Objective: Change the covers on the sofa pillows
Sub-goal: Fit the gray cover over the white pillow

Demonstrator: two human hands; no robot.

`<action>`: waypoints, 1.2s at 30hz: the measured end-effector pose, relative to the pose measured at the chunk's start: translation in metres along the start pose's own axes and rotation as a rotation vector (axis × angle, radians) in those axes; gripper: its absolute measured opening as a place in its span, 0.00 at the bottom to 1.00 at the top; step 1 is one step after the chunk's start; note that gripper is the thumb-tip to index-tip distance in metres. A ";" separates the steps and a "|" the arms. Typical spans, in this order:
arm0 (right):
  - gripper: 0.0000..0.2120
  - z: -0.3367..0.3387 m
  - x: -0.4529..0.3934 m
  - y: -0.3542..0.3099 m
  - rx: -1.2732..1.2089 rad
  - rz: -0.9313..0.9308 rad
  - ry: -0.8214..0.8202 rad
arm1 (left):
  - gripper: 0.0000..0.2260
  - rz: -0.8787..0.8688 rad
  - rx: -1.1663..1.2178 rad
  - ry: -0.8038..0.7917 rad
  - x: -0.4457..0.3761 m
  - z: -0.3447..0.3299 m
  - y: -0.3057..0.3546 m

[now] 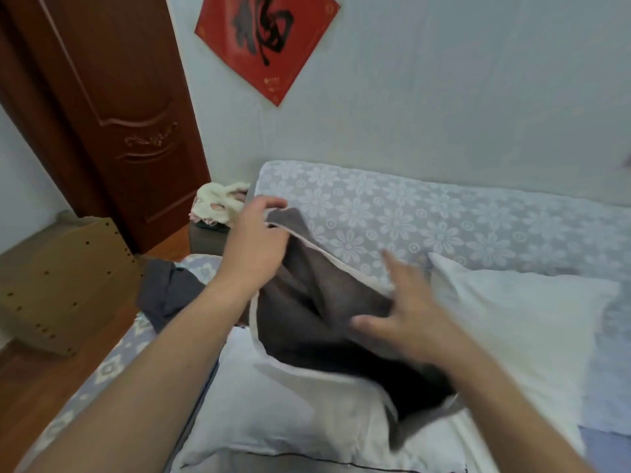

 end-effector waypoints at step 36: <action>0.13 0.168 -0.059 -0.070 0.074 0.112 0.487 | 0.10 -0.079 0.256 -0.176 -0.066 0.010 0.127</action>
Point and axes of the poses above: each hand's wrist, its own x-axis away from the middle knuckle, its own z-axis out of the back of the hand, y = z × x, the point moved 7 cm from there along -x, towards the middle knuckle, and after that the axes turned 5 degrees about x, right-handed, at the moved point
